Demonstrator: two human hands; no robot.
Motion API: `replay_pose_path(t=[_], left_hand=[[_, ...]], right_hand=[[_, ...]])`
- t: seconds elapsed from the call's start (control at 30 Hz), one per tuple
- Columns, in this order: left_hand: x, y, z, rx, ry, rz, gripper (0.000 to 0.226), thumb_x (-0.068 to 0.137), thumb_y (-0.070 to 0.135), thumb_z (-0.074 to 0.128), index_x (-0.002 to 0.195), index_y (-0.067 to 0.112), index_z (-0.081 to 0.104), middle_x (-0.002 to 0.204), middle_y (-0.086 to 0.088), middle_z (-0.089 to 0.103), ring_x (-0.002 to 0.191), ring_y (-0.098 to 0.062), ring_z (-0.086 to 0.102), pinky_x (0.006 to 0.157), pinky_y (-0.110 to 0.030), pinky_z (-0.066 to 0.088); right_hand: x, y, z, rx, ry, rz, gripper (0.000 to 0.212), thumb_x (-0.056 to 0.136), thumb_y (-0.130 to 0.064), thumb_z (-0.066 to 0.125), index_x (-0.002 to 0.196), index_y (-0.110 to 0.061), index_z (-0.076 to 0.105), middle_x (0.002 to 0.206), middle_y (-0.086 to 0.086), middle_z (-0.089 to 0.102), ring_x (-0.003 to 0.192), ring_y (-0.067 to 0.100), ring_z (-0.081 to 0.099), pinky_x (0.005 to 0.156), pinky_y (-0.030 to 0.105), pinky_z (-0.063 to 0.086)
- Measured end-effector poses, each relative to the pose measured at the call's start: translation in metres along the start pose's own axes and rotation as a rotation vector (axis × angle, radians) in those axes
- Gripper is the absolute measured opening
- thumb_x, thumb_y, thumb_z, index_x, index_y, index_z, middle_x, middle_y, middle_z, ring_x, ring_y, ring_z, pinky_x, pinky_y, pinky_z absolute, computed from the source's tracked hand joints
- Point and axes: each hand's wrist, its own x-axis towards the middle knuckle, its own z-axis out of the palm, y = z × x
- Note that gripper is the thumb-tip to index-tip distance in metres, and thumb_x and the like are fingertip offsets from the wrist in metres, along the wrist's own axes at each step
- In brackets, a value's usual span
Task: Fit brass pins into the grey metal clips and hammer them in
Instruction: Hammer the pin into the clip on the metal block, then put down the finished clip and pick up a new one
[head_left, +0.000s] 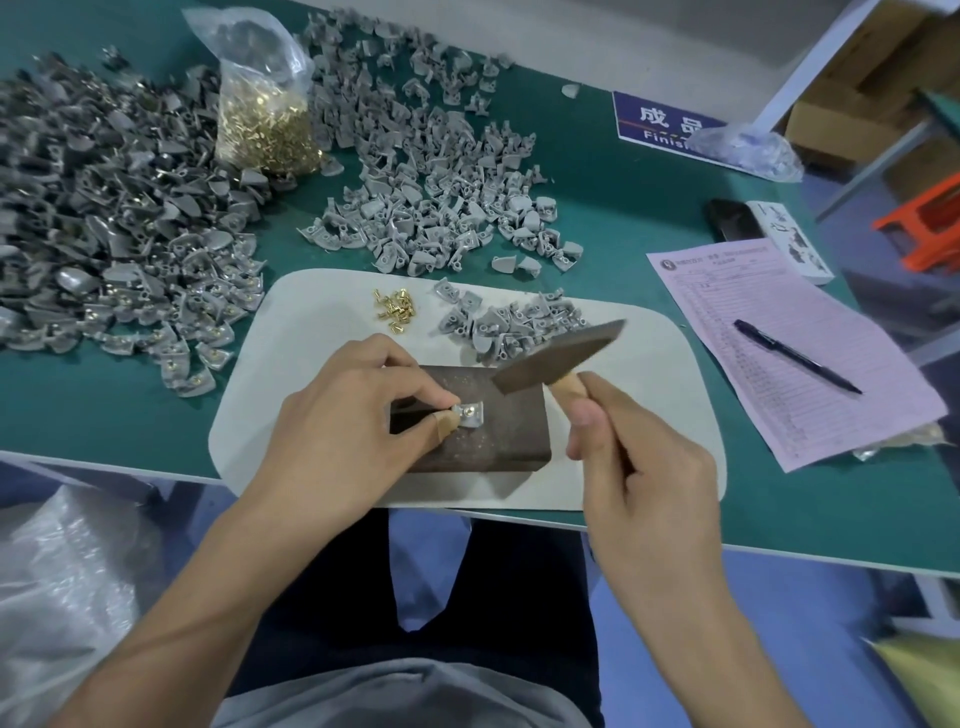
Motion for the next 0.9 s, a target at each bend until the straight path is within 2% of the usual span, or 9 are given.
replay_pose_path(t=[0.13, 0.2, 0.3, 0.37, 0.43, 0.57, 0.67, 0.8, 0.9], left_hand=[[0.000, 0.000, 0.000, -0.008, 0.003, 0.002, 0.008, 0.079, 0.052, 0.073, 0.086, 0.050, 0.070, 0.102, 0.024, 0.053, 0.100, 0.001, 0.054, 0.075, -0.039, 0.053], [0.001, 0.000, 0.000, -0.017, -0.002, 0.004, 0.010, 0.078, 0.054, 0.071, 0.087, 0.051, 0.071, 0.102, 0.025, 0.053, 0.099, 0.001, 0.055, 0.075, -0.039, 0.053], [0.001, -0.001, 0.000, -0.008, -0.002, 0.001, 0.011, 0.078, 0.056, 0.072, 0.087, 0.052, 0.070, 0.103, 0.025, 0.053, 0.102, 0.001, 0.054, 0.075, -0.039, 0.052], [0.002, -0.001, 0.001, -0.013, -0.002, 0.002, 0.011, 0.077, 0.057, 0.072, 0.086, 0.051, 0.071, 0.101, 0.024, 0.054, 0.103, 0.001, 0.053, 0.075, -0.040, 0.052], [0.002, -0.001, 0.001, -0.004, -0.007, 0.010, 0.010, 0.077, 0.056, 0.072, 0.085, 0.050, 0.071, 0.099, 0.023, 0.054, 0.102, 0.000, 0.053, 0.074, -0.040, 0.053], [0.003, -0.001, 0.001, 0.006, -0.011, 0.005, 0.009, 0.078, 0.057, 0.073, 0.085, 0.051, 0.071, 0.098, 0.023, 0.055, 0.103, 0.002, 0.052, 0.075, -0.039, 0.052], [0.002, -0.001, 0.001, 0.004, -0.010, 0.001, 0.010, 0.078, 0.058, 0.071, 0.085, 0.050, 0.071, 0.099, 0.024, 0.054, 0.103, 0.002, 0.052, 0.075, -0.040, 0.052], [0.001, -0.001, 0.001, -0.006, -0.011, -0.001, 0.012, 0.078, 0.059, 0.069, 0.087, 0.051, 0.070, 0.100, 0.023, 0.054, 0.103, 0.002, 0.052, 0.077, -0.039, 0.052], [0.000, -0.001, 0.002, -0.006, -0.009, -0.007, 0.012, 0.078, 0.058, 0.070, 0.089, 0.053, 0.069, 0.102, 0.023, 0.053, 0.105, 0.004, 0.050, 0.078, -0.038, 0.051]], right_hand=[[-0.003, -0.004, 0.005, -0.104, -0.156, -0.001, 0.046, 0.104, -0.048, 0.040, 0.125, -0.022, 0.071, 0.086, -0.008, 0.070, 0.073, 0.016, 0.063, 0.064, 0.033, 0.052], [-0.002, -0.001, 0.001, -0.125, -0.088, -0.027, 0.043, 0.105, -0.048, 0.041, 0.125, -0.024, 0.071, 0.083, -0.010, 0.069, 0.069, 0.012, 0.060, 0.062, 0.034, 0.053], [-0.003, -0.002, 0.002, -0.007, 0.052, -0.042, 0.045, 0.107, -0.044, 0.041, 0.125, -0.016, 0.072, 0.090, -0.013, 0.068, 0.072, -0.002, 0.057, 0.071, 0.020, 0.052], [-0.004, -0.007, 0.005, -0.066, -0.074, -0.025, 0.046, 0.105, -0.046, 0.041, 0.127, -0.020, 0.071, 0.093, -0.009, 0.073, 0.078, 0.011, 0.067, 0.070, 0.031, 0.057], [-0.003, -0.006, 0.003, -0.138, -0.141, -0.032, 0.042, 0.104, -0.047, 0.042, 0.127, -0.026, 0.070, 0.087, -0.009, 0.072, 0.074, 0.017, 0.066, 0.062, 0.039, 0.055], [-0.002, -0.002, 0.004, -0.022, 0.004, -0.005, 0.045, 0.106, -0.048, 0.041, 0.126, -0.021, 0.072, 0.087, -0.022, 0.065, 0.072, 0.000, 0.059, 0.069, 0.024, 0.051], [-0.004, -0.003, 0.005, -0.097, -0.140, 0.002, 0.043, 0.103, -0.049, 0.042, 0.126, -0.029, 0.071, 0.086, -0.014, 0.071, 0.074, 0.015, 0.066, 0.064, 0.033, 0.054], [0.000, 0.014, -0.006, -0.064, 0.046, 0.075, 0.032, 0.102, -0.046, 0.049, 0.126, -0.036, 0.068, 0.090, -0.012, 0.070, 0.077, 0.010, 0.064, 0.064, 0.035, 0.053], [-0.001, 0.031, -0.004, -0.338, 0.147, 0.137, 0.031, 0.105, -0.036, 0.049, 0.131, -0.032, 0.065, 0.097, -0.008, 0.065, 0.081, 0.019, 0.058, 0.060, 0.032, 0.039]])
